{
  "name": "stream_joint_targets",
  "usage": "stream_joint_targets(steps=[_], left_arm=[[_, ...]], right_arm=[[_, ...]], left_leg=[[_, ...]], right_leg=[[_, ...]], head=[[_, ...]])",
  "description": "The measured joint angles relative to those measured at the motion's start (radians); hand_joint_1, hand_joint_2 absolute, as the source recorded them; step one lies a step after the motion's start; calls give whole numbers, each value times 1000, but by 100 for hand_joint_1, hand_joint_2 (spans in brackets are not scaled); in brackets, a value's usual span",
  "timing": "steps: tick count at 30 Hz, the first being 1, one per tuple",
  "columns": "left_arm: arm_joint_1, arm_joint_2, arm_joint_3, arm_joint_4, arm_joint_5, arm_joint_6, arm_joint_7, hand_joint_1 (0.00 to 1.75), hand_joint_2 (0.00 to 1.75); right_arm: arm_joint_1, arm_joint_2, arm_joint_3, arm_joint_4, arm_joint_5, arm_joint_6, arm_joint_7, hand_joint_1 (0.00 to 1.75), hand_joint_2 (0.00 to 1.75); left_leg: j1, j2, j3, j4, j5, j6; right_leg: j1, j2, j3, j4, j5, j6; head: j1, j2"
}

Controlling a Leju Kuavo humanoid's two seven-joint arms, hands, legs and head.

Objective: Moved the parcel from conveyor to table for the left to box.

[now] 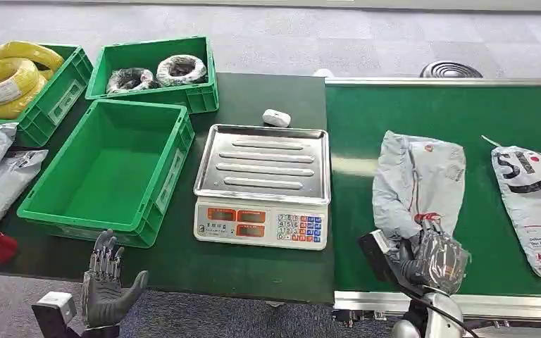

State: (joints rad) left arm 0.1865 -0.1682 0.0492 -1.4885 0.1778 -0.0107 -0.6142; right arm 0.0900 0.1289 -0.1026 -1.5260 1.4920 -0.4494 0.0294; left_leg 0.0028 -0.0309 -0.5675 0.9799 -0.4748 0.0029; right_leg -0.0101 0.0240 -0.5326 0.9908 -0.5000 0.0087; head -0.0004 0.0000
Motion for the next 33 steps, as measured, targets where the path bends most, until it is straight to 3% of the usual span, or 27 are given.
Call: stream_joint_targets(steps=[8, 12, 20, 21, 27, 33], left_arm=[[0, -11, 0, 0, 0, -9, -4, 0, 175], [-2, -16, 0, 0, 0, -9, -4, 0, 175], [-12, -23, 0, 2, -8, -10, -4, 0, 175], [-17, -23, -1, 5, -12, -11, -4, 0, 175], [-89, -23, -24, 50, -13, -16, -4, 0, 175], [-126, -23, -39, 69, -1, 13, 2, 0, 175]], right_arm=[[-19, -55, -10, -175, 77, -27, 67, 171, 175], [-21, -67, -11, -210, 77, -26, 73, 161, 175], [-32, -81, 2, -229, 71, -25, 74, 162, 175], [-47, -83, 6, -220, 58, -19, 51, 169, 175], [-276, -96, 84, -25, 64, 49, -65, 168, 175], [-538, -78, 242, 210, 78, 77, -50, 166, 175]], left_leg=[[0, 0, 1, 0, 0, 0], [0, 0, 1, 0, 0, 0], [0, 0, 0, 0, 0, 0], [0, 1, 0, 0, 0, 0], [0, 3, 2, 0, 3, 1], [0, 1, 2, 1, 4, 1]], right_leg=[[0, 0, 1, 0, 0, 0], [0, 0, 1, 0, 0, 0], [0, 0, 1, 0, 0, 0], [0, 1, 1, 0, 0, 0], [0, 2, 2, 1, 3, -1], [1, 2, 1, 2, 4, -1]], head=[[0, 0], [0, 0], [0, 0], [0, 0], [0, 0], [0, 0]])
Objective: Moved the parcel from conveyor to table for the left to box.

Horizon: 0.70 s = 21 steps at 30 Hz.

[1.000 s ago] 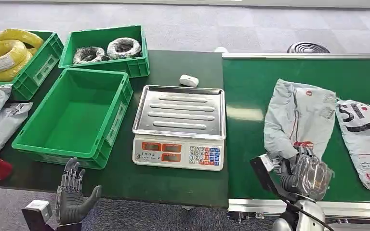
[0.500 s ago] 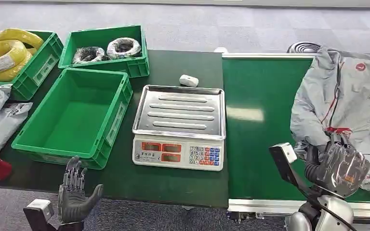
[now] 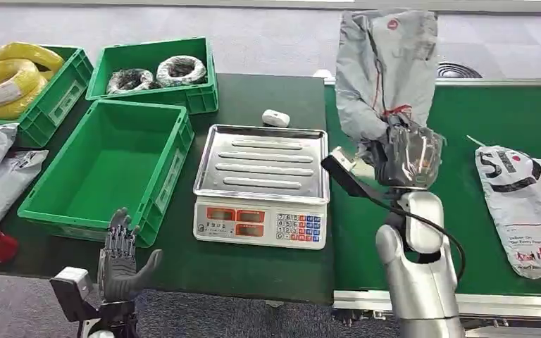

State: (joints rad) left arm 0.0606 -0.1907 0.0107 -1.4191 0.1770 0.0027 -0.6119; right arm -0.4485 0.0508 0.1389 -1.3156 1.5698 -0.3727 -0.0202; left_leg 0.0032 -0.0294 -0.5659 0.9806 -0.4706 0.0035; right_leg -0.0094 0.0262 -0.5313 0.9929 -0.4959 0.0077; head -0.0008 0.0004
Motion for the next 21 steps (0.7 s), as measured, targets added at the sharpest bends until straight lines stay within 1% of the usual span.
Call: stream_joint_targets(steps=[4, 6, 7, 9, 10, 12, 13, 14, 18, 19, 20, 21], left_arm=[[0, 0, 0, 0, 0, 1, 0, 0, 175], [0, 0, 0, 0, 0, 2, 1, 0, 175], [0, 0, 0, 0, 0, 3, 1, 0, 175], [3, 0, 2, 0, 1, 10, 2, 0, 175], [14, 2, 5, -1, 2, 13, 3, 0, 175], [19, 4, 8, -2, 3, 17, 3, 0, 175], [22, 5, 10, -5, 5, 18, 3, 0, 175], [26, 5, 10, -7, 7, 19, 3, 0, 175], [37, 6, 16, -24, 9, 21, 5, 0, 175], [40, 6, 19, -29, 9, 21, 8, 0, 175], [41, 6, 20, -32, 9, 21, 10, 0, 175], [42, 6, 21, -35, 9, 21, 11, 0, 175]], right_arm=[[-10, 3, 8, 11, 0, 0, 1, 168, 175], [-18, 5, 14, 18, 0, 1, 1, 164, 175], [-23, 5, 16, 22, 0, 1, 1, 166, 175], [-73, 15, 55, 72, -5, 2, 1, 169, 175], [-112, 23, 81, 121, -23, 0, -3, 168, 175], [-125, 31, 92, 154, -34, -1, -9, 162, 175], [-132, 34, 96, 165, -35, -1, -10, 162, 175], [-138, 37, 98, 177, -37, -1, -10, 168, 175], [-148, 44, 106, 211, -44, -7, -10, 164, 175], [-148, 45, 108, 217, -45, -8, -10, 166, 175], [-148, 46, 111, 223, -47, -9, -10, 157, 175], [-148, 46, 111, 226, -47, -9, -10, 154, 175]], left_leg=[[0, 0, 0, 0, 0, 0], [0, 0, 0, 0, 0, 0], [0, 0, 0, 0, 0, 0], [0, 0, -2, 0, 0, 0], [0, 0, -4, 0, 0, 0], [0, 0, -4, 0, 0, 0], [0, 0, -4, 0, 0, 0], [0, 0, -4, 0, 0, 0], [0, 0, -4, 0, 0, 0], [0, 0, -4, 0, 0, 0], [0, 0, -4, 0, 0, 0], [0, 0, -4, 0, 0, 0]], right_leg=[[0, 0, 0, 0, 0, 0], [0, 0, 0, 0, 0, 0], [0, 0, 0, 0, 0, 0], [0, 0, -2, 0, 0, 0], [0, 0, -4, 0, 0, 0], [0, 0, -4, 0, 0, 0], [0, 0, -4, 0, 0, 0], [0, 0, -4, 0, 0, 0], [0, 0, -4, 0, 0, 0], [0, 0, -4, 0, 0, 0], [0, 0, -4, 0, 0, 0], [0, 0, -4, 0, 0, 0]], head=[[0, 0], [0, 0], [0, 0], [0, 0], [0, 0], [0, 0], [0, 0], [0, 0], [0, 0], [0, 0], [0, 0], [0, 0]])
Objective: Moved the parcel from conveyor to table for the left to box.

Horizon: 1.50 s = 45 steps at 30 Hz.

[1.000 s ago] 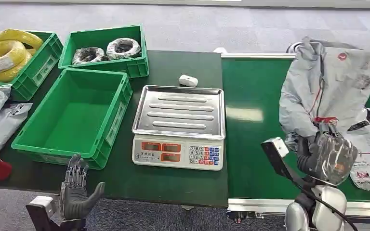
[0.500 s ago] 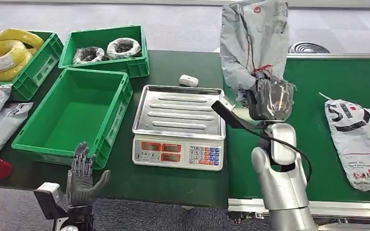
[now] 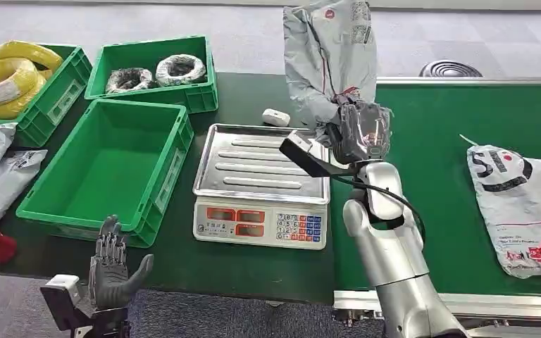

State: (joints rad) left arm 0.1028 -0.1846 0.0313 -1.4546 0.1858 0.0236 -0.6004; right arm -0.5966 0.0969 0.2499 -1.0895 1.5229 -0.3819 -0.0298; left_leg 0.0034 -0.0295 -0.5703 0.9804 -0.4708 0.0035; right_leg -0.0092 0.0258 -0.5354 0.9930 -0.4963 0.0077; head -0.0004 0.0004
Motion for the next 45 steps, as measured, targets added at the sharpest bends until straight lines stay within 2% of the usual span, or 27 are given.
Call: stream_joint_targets(steps=[2, 3, 4, 5, 26, 35, 42, 45], left_arm=[[1, -1, 2, -6, 0, 0, 6, 0, 175], [1, -2, 3, -9, 0, 0, 7, 0, 175], [1, -2, 4, -11, 0, 0, 9, 0, 175], [1, -2, 5, -13, 0, 0, 10, 0, 175], [10, -10, 27, -26, -11, -8, 26, 0, 175], [39, -20, 34, -52, -26, -24, 26, 0, 175], [47, -34, 44, -64, -31, -27, 27, 0, 175], [55, -37, 50, -84, -77, -13, 24, 0, 175]], right_arm=[[0, 1, 0, 8, -2, 0, 0, 145, 175], [0, 2, 1, 11, -3, 0, 0, 59, 175], [0, 3, 1, 15, -6, 0, 0, 24, 175], [0, 4, 1, 18, -6, 0, 0, 0, 175], [3, 16, 5, 59, -5, -19, 0, 0, 175], [147, -10, -21, -103, 1, -25, 8, 0, 175], [208, -16, -34, -174, 22, -26, 10, 0, 175], [256, -15, -36, -218, 37, 18, 37, 0, 175]], left_leg=[[0, 0, 0, 0, 0, 0], [0, 0, 0, 0, 0, 0], [0, 0, 0, 0, 0, 0], [0, 0, 0, 0, 0, 0], [0, 0, 0, 0, 0, 0], [0, 0, -1, 0, -1, 0], [0, 0, 0, 0, -1, 0], [0, 0, 0, 0, -1, 0]], right_leg=[[0, 0, 0, 0, 0, 0], [0, 0, 0, 0, 0, 0], [0, 0, 0, 0, 0, 0], [0, 0, 0, 0, 0, 0], [0, 0, -1, 0, 0, 0], [0, 0, -1, -1, 0, 0], [0, 0, -1, 0, 0, 0], [0, 0, -1, 0, 0, 0]], head=[[0, 0], [0, 0], [0, 0], [0, 0], [0, 0], [0, 0], [0, 0], [0, 0]])
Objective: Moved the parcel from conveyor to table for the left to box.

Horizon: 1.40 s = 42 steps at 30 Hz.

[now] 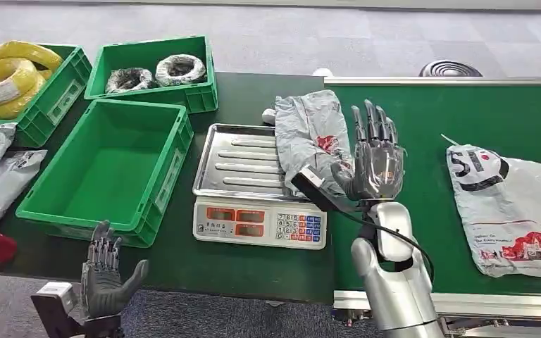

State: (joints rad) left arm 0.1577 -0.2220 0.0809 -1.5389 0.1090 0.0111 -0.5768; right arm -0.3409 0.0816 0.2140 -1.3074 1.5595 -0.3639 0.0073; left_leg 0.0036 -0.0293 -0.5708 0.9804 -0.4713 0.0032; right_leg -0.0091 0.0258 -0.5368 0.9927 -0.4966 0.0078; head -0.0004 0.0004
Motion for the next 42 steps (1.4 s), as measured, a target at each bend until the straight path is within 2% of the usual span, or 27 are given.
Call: stream_joint_targets(steps=[4, 11, 16, 22, 33, 42], left_arm=[[1, -1, 6, -34, -64, 18, -18, 0, 175], [-41, 17, 5, -61, -112, 61, -60, 0, 175], [-141, 44, 3, -77, -168, 90, -71, 0, 175], [-321, 70, -47, -101, -293, 114, 5, 0, 175], [-642, 76, -330, -8, -532, 119, 170, 0, 175], [-808, -6, -588, 168, -684, 97, 226, 0, 175]], right_arm=[[86, 4, -2, -48, -2, 47, 13, 0, 175], [220, 8, -2, -63, -55, 32, -11, 0, 175], [252, 24, 0, -52, -94, 28, -35, 0, 175], [245, 45, 21, -8, -123, 29, -56, 0, 175], [170, 74, 86, 164, -203, 22, -103, 0, 175], [134, 95, 122, 279, -234, 9, -109, 0, 175]], left_leg=[[0, 0, 0, 0, 0, 0], [0, 0, 0, 0, 0, 0], [0, 0, 0, 0, 0, -1], [0, 0, 0, 0, 1, -1], [0, 0, 0, 1, 1, -1], [0, 0, -1, 1, 1, -1]], right_leg=[[0, 0, -1, 0, -1, 0], [0, 0, -1, 0, -1, 0], [0, 0, 0, 0, 0, -1], [0, 0, 0, 1, 0, -1], [0, 0, -1, 1, 0, 0], [0, 0, -1, 0, 0, 0]], head=[[0, 0], [0, 0], [0, 0], [0, 0], [0, 0], [0, 0]])
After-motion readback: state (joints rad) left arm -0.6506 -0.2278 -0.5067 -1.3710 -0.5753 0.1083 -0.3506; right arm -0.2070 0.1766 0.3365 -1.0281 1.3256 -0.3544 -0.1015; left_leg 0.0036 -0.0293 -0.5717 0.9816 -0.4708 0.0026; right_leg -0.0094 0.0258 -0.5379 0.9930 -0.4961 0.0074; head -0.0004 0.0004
